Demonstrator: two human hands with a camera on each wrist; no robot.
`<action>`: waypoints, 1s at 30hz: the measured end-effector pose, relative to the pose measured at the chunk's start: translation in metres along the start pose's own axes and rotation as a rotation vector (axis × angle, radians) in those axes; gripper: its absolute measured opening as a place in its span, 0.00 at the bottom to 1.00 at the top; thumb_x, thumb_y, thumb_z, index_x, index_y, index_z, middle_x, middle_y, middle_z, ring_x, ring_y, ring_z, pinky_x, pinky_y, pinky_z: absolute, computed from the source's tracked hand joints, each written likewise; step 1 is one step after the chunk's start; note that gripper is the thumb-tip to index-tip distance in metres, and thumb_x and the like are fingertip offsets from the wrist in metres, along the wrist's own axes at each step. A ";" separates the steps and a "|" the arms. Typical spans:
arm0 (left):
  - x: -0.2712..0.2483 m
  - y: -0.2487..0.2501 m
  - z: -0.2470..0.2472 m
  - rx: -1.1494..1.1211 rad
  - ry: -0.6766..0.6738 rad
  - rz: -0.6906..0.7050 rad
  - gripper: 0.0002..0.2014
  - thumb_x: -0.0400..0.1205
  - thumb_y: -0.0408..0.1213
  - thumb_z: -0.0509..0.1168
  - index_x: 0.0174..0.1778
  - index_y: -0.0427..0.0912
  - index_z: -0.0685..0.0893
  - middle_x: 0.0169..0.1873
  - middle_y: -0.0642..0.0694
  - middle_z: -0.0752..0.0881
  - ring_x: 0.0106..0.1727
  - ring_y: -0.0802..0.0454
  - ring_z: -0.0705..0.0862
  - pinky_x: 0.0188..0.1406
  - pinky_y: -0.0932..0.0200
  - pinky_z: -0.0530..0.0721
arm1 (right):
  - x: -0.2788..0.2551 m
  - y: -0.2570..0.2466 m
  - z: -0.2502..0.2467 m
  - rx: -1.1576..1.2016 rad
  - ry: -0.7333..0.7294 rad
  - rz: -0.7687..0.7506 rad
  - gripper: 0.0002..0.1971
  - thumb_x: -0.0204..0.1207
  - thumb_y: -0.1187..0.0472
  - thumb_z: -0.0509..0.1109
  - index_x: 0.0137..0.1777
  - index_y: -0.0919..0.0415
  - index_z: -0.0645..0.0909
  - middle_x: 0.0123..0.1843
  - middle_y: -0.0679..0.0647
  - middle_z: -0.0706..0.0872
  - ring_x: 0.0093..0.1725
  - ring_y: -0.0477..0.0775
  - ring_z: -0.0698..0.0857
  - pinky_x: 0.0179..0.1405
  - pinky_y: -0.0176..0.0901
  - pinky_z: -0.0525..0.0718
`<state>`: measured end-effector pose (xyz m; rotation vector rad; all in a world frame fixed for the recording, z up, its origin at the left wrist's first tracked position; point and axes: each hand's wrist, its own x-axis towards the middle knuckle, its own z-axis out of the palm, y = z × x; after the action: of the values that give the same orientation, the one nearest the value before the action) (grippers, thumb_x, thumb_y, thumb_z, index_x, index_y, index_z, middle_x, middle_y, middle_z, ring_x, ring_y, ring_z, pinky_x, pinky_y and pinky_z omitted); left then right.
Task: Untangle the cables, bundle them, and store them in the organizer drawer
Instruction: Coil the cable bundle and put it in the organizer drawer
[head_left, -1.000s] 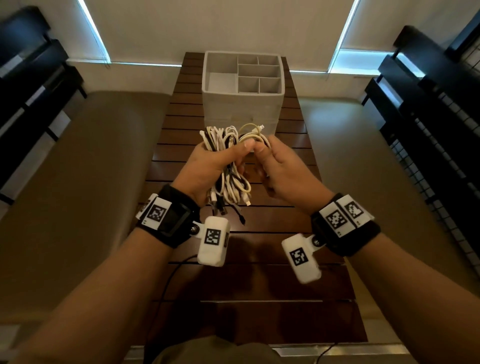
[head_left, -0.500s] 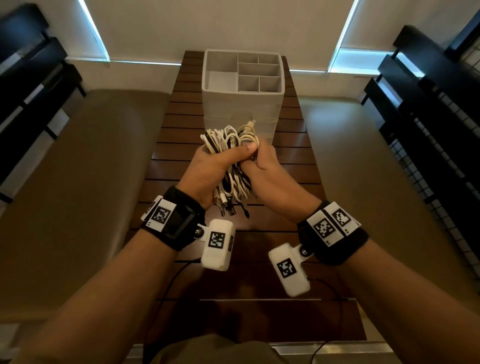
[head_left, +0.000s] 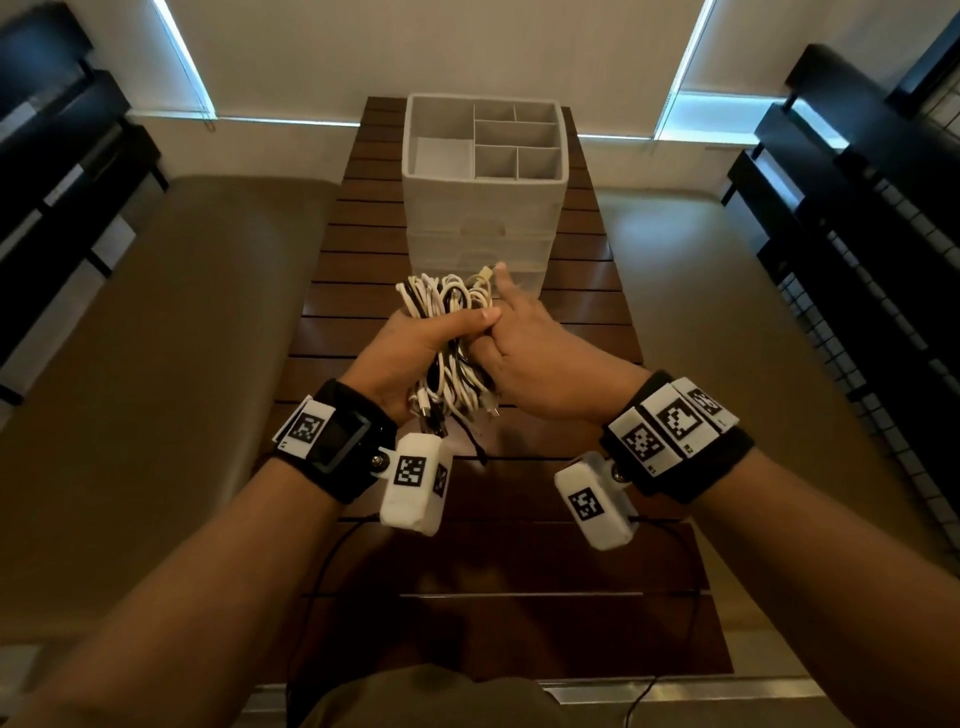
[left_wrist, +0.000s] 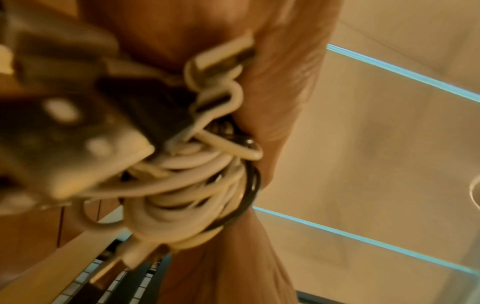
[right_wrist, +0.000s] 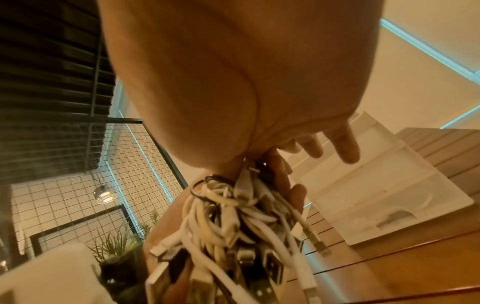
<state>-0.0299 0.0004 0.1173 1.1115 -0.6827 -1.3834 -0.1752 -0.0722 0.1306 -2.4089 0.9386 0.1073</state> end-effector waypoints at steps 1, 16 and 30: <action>0.000 -0.001 -0.001 -0.005 -0.007 -0.006 0.17 0.84 0.30 0.74 0.67 0.27 0.84 0.51 0.33 0.91 0.52 0.39 0.93 0.51 0.45 0.93 | 0.000 0.001 -0.002 0.051 -0.030 -0.040 0.32 0.88 0.41 0.51 0.85 0.61 0.65 0.93 0.64 0.50 0.92 0.65 0.47 0.90 0.70 0.56; -0.005 0.001 0.028 0.217 -0.083 0.101 0.14 0.78 0.20 0.75 0.59 0.28 0.88 0.52 0.32 0.93 0.52 0.38 0.93 0.55 0.47 0.92 | 0.007 -0.024 -0.037 1.338 0.221 -0.016 0.35 0.89 0.36 0.58 0.67 0.71 0.86 0.59 0.69 0.92 0.60 0.69 0.92 0.63 0.60 0.89; -0.004 0.016 0.024 0.486 -0.207 0.226 0.14 0.76 0.19 0.75 0.57 0.29 0.86 0.51 0.31 0.91 0.56 0.34 0.91 0.60 0.42 0.92 | -0.001 -0.033 -0.040 1.275 0.352 -0.235 0.31 0.92 0.49 0.57 0.53 0.81 0.87 0.43 0.74 0.89 0.46 0.74 0.89 0.55 0.62 0.90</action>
<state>-0.0456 -0.0034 0.1417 1.2260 -1.3044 -1.1749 -0.1597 -0.0723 0.1805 -1.3058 0.5446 -0.7838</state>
